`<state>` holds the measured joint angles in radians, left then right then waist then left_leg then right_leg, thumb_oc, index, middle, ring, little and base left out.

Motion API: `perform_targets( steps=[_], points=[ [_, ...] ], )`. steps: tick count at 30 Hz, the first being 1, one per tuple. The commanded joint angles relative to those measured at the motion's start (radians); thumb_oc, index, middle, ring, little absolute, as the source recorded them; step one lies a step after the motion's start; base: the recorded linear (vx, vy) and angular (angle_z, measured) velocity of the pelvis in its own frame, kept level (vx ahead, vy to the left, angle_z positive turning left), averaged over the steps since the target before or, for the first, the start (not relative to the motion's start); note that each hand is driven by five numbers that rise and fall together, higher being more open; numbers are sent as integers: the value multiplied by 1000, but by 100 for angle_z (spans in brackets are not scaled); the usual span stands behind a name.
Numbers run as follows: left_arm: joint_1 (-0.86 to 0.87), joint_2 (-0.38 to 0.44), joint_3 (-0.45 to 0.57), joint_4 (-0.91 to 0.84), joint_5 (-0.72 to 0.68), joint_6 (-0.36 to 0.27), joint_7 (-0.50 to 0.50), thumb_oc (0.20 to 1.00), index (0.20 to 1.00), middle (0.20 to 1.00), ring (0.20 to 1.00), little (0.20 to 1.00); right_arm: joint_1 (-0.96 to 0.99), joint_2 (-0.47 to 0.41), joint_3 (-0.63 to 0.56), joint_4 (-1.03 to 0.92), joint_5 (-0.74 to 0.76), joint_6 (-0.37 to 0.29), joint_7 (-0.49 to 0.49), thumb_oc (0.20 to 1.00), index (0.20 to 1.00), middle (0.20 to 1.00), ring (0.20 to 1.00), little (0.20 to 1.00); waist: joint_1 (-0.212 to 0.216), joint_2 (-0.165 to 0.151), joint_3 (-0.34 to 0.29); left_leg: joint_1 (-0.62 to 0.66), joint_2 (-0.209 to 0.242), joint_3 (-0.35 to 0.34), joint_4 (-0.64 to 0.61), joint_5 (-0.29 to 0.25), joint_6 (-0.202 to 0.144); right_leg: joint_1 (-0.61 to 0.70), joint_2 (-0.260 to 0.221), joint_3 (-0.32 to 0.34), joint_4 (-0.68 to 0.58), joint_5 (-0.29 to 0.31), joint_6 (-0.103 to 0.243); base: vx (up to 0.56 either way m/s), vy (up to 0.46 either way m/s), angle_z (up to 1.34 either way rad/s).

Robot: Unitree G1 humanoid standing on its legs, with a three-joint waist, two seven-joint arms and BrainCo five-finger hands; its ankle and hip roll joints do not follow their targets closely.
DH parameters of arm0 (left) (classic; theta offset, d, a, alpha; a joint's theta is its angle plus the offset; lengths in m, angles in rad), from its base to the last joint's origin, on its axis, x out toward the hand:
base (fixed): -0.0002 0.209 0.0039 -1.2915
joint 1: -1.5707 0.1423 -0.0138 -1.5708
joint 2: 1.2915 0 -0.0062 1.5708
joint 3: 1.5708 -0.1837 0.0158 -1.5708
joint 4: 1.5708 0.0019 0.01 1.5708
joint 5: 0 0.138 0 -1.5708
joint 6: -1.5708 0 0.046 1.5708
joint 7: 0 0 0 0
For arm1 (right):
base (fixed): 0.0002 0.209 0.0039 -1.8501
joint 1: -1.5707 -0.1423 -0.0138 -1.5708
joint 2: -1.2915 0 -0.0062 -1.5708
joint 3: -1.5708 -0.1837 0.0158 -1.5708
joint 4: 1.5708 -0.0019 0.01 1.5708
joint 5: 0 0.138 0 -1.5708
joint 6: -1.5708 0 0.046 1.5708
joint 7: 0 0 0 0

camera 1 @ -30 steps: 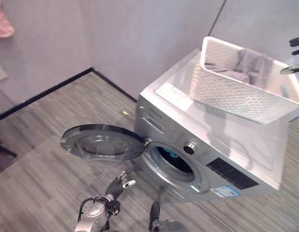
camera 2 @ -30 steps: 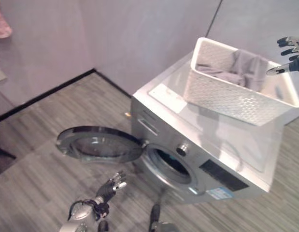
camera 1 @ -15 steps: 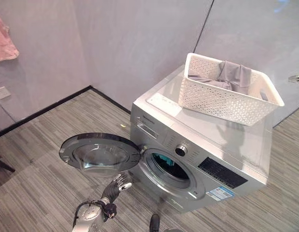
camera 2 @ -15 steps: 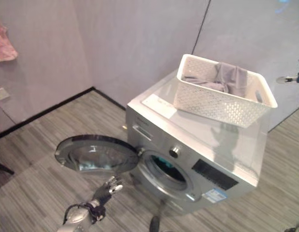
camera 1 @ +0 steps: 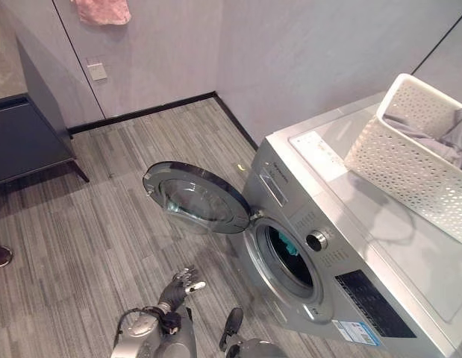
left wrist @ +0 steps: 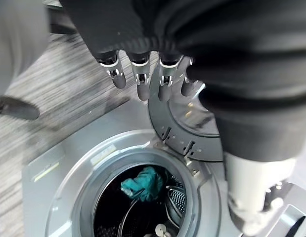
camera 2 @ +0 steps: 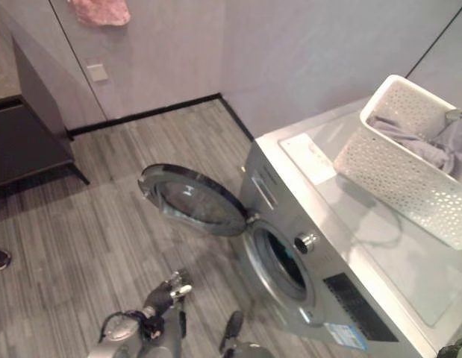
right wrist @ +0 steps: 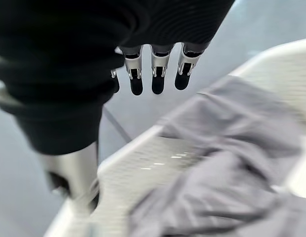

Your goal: Grab the laundry basket,head to the washer,open it,put in the laundry and shut it.

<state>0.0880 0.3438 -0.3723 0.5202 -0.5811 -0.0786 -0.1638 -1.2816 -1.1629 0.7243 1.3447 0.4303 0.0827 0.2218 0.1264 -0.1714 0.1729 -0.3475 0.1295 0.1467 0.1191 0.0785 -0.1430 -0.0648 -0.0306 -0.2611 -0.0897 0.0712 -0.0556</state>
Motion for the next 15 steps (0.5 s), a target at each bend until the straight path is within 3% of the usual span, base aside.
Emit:
perform_targets(
  steps=[1, 3, 4, 5, 6, 10, 15],
  points=[
    [-28, 62, 5, -110, 5, -23, -9, 1000, 1000, 1000, 1000, 1000, 14, -89, 14, -37, -92, -13, -5, 799, 799, 799, 799, 799, -13, -57, -39, 62, -81, -55, 113, -125, 121, 174, -59, 19, 231, -210, 143, 286, 273, -64],
    [-29, 74, 12, -120, 20, -27, -8, 1000, 1000, 1000, 1000, 1000, 25, -83, 40, -40, -184, -13, 17, 834, 834, 834, 834, 834, -44, -30, -32, 138, -90, -42, 52, -128, 162, 100, -106, 27, 335, -163, 175, 136, 183, -37],
    [-29, 75, 12, -120, 21, -27, -8, 1000, 1000, 1000, 1000, 1000, 26, -83, 40, -40, -184, -13, 17, 834, 834, 834, 834, 834, -43, -31, -31, 140, -90, -41, 51, -127, 162, 101, -106, 27, 335, -163, 176, 152, 67, -2],
    [-27, 84, 25, -121, 20, -28, -6, 1000, 1000, 1000, 1000, 1000, 48, -67, 35, -32, -228, -14, 21, 859, 859, 859, 859, 859, -48, -5, -30, 184, -64, -33, 16, -143, 161, 63, -159, -5, 299, -133, 186, 38, -13, 7],
    [-24, 88, 30, -122, 19, -27, -6, 1000, 1000, 1000, 1000, 1000, 68, -65, 24, -32, -241, -13, 28, 856, 856, 856, 856, 856, -56, 5, -27, 191, -53, -25, 9, -131, 165, 43, -176, -16, 278, -107, 181, 58, -22, -16],
    [-14, 71, 36, -110, 24, -27, -4, 1000, 1000, 1000, 1000, 1000, 141, -66, -46, -19, -256, -15, 33, 865, 865, 865, 865, 865, -58, -6, -45, 211, -70, -19, 17, -156, 159, 119, -188, -46, 143, -89, 195, 74, -17, -26],
    [3, 60, 24, -129, 16, -23, -12, 1000, 1000, 1000, 1000, 1000, 159, -47, -71, 8, -253, -16, 26, 856, 856, 856, 856, 856, -48, -16, -64, 210, -68, -22, -9, -146, 148, 140, -173, -62, 94, -86, 200, 52, -49, 3]
  ],
)
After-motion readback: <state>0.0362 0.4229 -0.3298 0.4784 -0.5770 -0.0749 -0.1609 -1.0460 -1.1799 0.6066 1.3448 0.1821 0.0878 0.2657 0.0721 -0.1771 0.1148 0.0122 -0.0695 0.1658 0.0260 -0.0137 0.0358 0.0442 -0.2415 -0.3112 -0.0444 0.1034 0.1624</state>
